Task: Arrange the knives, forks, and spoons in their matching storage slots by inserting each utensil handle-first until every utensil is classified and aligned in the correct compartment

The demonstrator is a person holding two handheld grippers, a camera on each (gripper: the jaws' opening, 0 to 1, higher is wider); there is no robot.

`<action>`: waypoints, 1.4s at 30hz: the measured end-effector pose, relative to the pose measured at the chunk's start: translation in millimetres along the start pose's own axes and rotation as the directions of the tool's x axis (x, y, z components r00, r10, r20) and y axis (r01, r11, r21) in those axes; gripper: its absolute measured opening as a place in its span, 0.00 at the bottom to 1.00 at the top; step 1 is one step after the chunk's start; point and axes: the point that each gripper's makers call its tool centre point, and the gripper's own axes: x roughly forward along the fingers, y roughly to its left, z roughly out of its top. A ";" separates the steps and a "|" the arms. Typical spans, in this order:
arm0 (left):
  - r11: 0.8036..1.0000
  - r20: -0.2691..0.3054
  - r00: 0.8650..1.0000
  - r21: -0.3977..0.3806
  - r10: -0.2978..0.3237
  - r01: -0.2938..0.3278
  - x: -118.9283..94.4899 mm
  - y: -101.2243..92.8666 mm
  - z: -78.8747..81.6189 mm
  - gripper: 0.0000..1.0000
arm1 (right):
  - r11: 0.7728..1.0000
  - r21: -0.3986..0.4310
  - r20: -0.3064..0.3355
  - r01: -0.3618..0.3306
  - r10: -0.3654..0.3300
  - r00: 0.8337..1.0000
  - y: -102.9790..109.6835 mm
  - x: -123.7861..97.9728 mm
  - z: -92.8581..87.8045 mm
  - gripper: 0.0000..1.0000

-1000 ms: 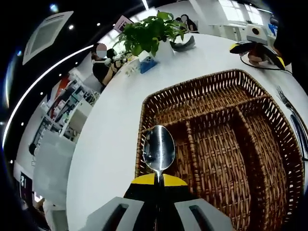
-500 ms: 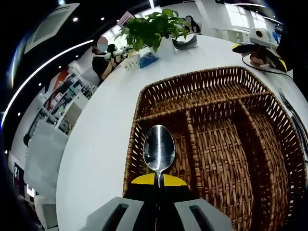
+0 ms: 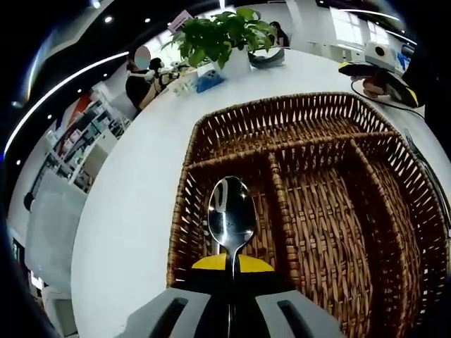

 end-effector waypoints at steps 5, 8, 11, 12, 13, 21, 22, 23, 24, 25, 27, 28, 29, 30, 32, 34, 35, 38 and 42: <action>0.999 0.007 1.000 -0.050 -0.019 0.020 0.2 1.4 -1.5 0.00 | 1.000 -0.003 -0.002 -0.001 0.001 1.000 0.5 0.0 -0.5 1.00; 0.997 0.032 0.999 -0.076 -0.031 0.034 -0.2 2.4 -2.1 0.01 | 1.000 -0.005 -0.002 -0.002 0.002 1.000 0.7 0.0 -0.2 1.00; 0.999 0.052 0.998 -0.047 -0.024 0.027 -0.4 1.5 -1.3 0.02 | 1.000 -0.007 -0.003 0.000 0.000 1.000 -0.1 -0.2 -0.1 1.00; 1.000 0.066 0.998 0.010 -0.017 0.017 -0.5 1.9 0.6 0.02 | 1.000 -0.006 -0.003 0.000 0.000 1.000 -0.4 -0.3 0.0 1.00; 1.000 0.066 0.998 -0.004 -0.013 0.013 -1.0 0.8 -0.4 0.02 | 1.000 -0.007 -0.003 0.000 0.000 1.000 -0.3 -0.4 0.0 1.00; 0.999 0.112 0.993 -0.027 0.021 -0.018 -11.3 8.1 0.2 0.16 | 1.000 -0.006 0.001 0.002 -0.002 1.000 -1.2 -0.2 1.0 1.00; 0.999 0.134 0.991 -0.038 0.019 -0.014 -15.1 7.3 3.1 0.18 | 1.000 -0.007 0.000 0.004 -0.004 1.000 -1.6 -0.2 0.7 1.00; 0.999 0.151 0.988 -0.049 0.013 -0.006 -18.3 6.7 5.4 0.19 | 1.000 -0.007 -0.001 0.004 -0.004 1.000 -1.6 -0.2 0.4 1.00; 0.997 0.185 0.982 -0.070 0.025 -0.012 -24.0 8.9 10.5 0.20 | 1.000 -0.005 -0.001 0.005 -0.005 1.000 -1.8 -0.1 0.2 1.00; 0.996 0.219 0.975 -0.087 0.044 -0.025 -28.9 12.5 15.7 0.21 | 1.000 -0.005 -0.001 0.004 -0.004 1.000 -1.7 0.0 0.0 1.00; 0.992 0.289 0.955 -0.121 0.068 -0.034 -40.5 17.0 26.0 0.21 | 1.000 -0.006 -0.002 0.003 -0.003 1.000 -1.0 0.5 -0.5 1.00; 0.990 0.300 0.951 -0.133 0.079 -0.040 -44.1 18.3 27.3 0.23 | 1.000 -0.007 -0.003 0.003 -0.003 1.000 -0.8 0.8 -0.8 1.00; 0.987 0.300 0.948 -0.149 0.103 -0.060 -47.6 22.0 26.5 0.26 | 1.000 -0.014 -0.001 0.012 -0.012 1.000 -2.0 0.9 -0.6 1.00; 0.983 0.303 0.944 -0.165 0.128 -0.080 -50.3 26.1 26.4 0.31 | 1.000 -0.018 0.004 0.017 -0.017 1.000 -2.9 0.8 0.4 1.00; 0.958 0.286 0.927 -0.222 0.243 -0.183 -56.4 44.8 22.7 0.62 | 1.000 -0.012 0.013 0.027 -0.027 1.000 -5.4 0.0 2.3 1.00; 0.927 0.295 0.902 -0.300 0.314 -0.225 -61.0 56.3 20.9 0.96 | 0.999 -0.004 0.020 0.033 -0.032 0.999 -7.3 -0.8 3.6 1.00; 0.919 0.327 0.883 -0.320 0.336 -0.231 -65.3 56.7 22.8 0.99 | 0.999 -0.006 0.021 0.035 -0.034 0.999 -7.9 -0.9 3.5 1.00; 0.890 0.381 0.826 -0.355 0.416 -0.284 -82.7 57.9 23.9 1.00 | 0.999 -0.008 0.019 0.040 -0.040 0.999 -8.7 -0.9 2.8 1.00; 0.873 0.385 0.813 -0.402 0.436 -0.277 -93.0 45.9 18.2 1.00 | 0.999 -0.009 0.010 0.039 -0.039 0.999 -7.9 0.4 -0.4 1.00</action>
